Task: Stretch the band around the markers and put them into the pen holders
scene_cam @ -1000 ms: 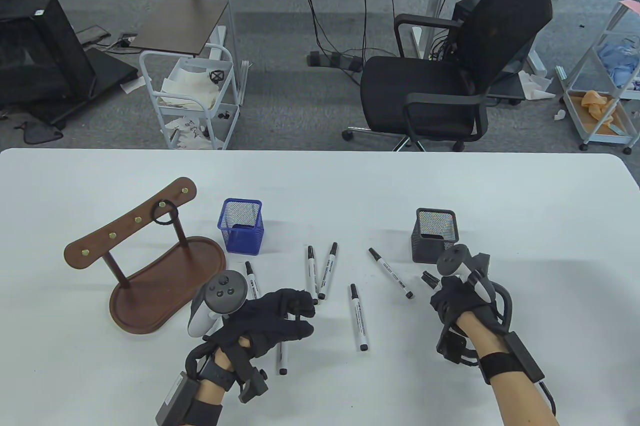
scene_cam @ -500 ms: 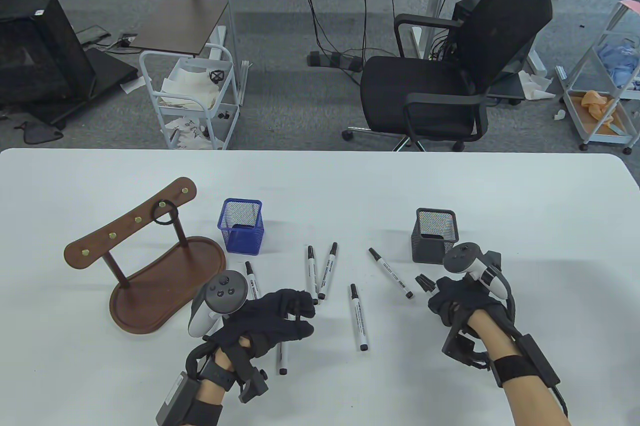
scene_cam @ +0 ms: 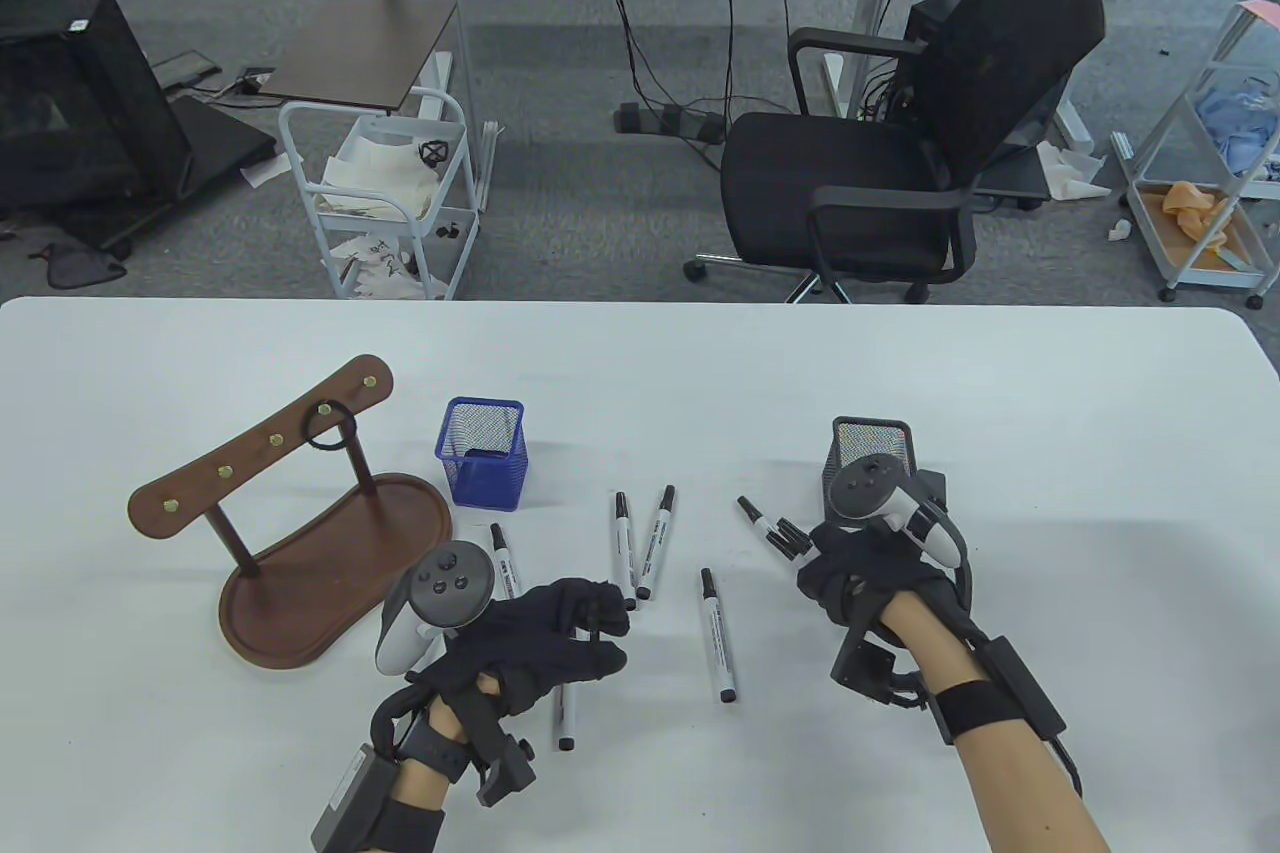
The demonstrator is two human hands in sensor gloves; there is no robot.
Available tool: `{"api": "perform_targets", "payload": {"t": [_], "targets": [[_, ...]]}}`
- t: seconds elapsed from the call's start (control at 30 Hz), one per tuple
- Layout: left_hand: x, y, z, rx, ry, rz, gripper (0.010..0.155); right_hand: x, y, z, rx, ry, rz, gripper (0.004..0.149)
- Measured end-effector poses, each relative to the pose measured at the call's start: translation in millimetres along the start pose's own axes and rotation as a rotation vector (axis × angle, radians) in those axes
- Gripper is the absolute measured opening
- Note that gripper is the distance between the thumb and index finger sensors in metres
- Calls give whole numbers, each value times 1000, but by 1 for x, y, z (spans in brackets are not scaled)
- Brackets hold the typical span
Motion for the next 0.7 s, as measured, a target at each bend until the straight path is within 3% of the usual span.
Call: {"api": "perform_targets", "payload": {"t": [0.3,0.53,0.7], "targets": [[0,0,0,-6,3,0,68,1,11,-31,-1,16,57,42],[0,-1,0,-8,3,-2,68,7,24,-39,73,-98,226,44],[0,-1,0,-8,3,0,68,12,35,-37,119,-167,280,53]]}}
Point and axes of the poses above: the tracker on the back of each hand, its own z axis roughly to the little-finger side, its own y axis roughly from the wrist to the fingertips, x = y × z, the point moved 1 cm from there along y, roughly from the wrist to the fingertips, and after that the axes turned 7 degrees about y, right-handed, at the moved point
